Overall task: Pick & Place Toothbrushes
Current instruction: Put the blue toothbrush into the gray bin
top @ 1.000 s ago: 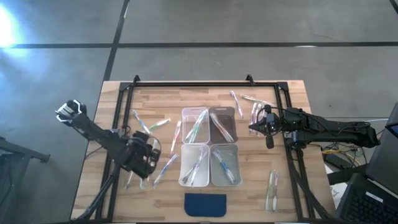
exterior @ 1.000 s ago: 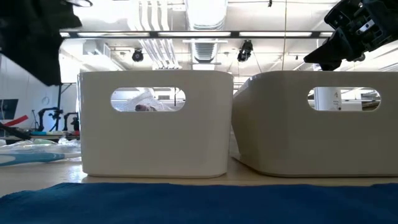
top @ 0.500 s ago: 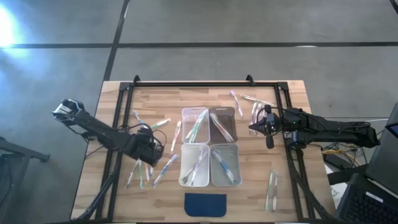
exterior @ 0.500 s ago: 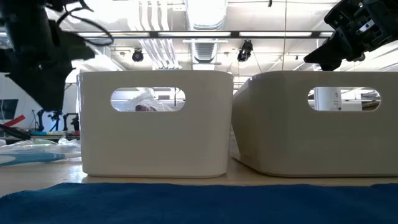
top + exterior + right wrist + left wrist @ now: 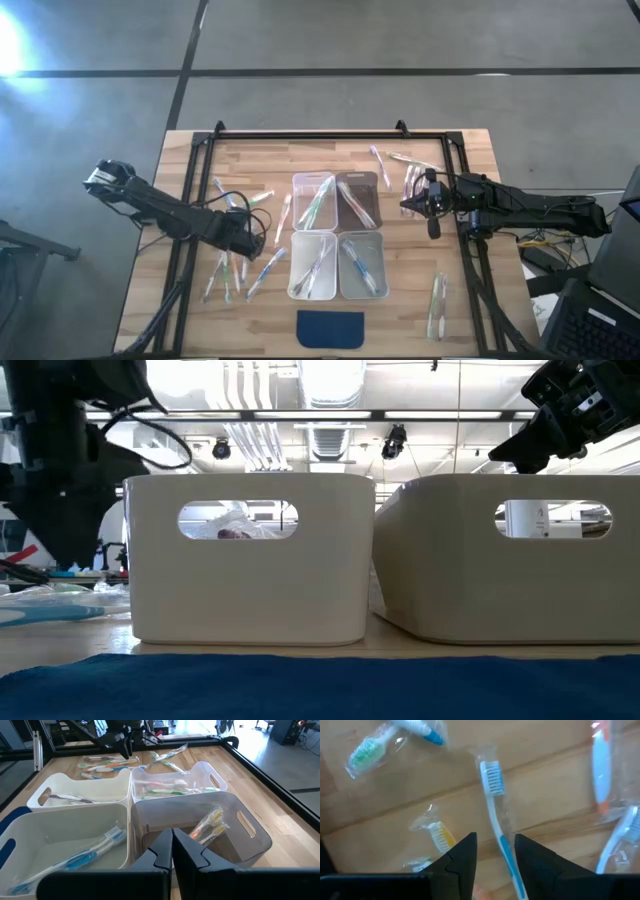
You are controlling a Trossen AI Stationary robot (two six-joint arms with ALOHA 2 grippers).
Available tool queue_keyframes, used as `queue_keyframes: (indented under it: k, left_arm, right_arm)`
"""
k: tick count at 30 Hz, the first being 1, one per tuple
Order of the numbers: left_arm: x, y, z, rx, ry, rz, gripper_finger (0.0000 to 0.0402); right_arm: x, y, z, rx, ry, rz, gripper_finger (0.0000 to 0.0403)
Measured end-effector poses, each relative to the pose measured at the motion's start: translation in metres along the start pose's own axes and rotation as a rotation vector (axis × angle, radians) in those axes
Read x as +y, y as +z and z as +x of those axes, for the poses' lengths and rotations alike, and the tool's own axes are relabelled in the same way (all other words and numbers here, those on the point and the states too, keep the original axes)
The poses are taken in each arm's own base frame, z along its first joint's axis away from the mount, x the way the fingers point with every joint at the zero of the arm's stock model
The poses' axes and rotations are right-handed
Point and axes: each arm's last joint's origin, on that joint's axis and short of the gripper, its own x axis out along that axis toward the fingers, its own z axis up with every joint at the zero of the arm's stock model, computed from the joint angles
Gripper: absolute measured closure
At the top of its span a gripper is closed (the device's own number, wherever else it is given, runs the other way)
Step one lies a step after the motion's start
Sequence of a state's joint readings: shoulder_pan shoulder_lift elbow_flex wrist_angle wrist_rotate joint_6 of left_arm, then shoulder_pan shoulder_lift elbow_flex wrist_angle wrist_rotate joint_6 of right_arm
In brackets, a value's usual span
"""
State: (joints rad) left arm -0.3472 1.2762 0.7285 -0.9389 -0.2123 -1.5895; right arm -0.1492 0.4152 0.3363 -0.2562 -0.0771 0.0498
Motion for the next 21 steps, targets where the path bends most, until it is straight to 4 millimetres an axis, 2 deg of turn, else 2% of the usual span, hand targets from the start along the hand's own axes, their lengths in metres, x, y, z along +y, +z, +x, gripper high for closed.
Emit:
queue_keyframes:
  k: [6, 21]
  left_arm:
    - [-0.001, -0.001, 0.008, 0.023, -0.047, 0.022, 0.0237]
    - [0.005, 0.003, 0.031, 0.062, -0.091, -0.002, 0.0241]
  right_arm:
    - [0.000, 0.000, 0.000, 0.000, 0.000, 0.001, 0.0394]
    - [0.000, 0.000, 0.000, 0.000, 0.000, 0.001, 0.0394]
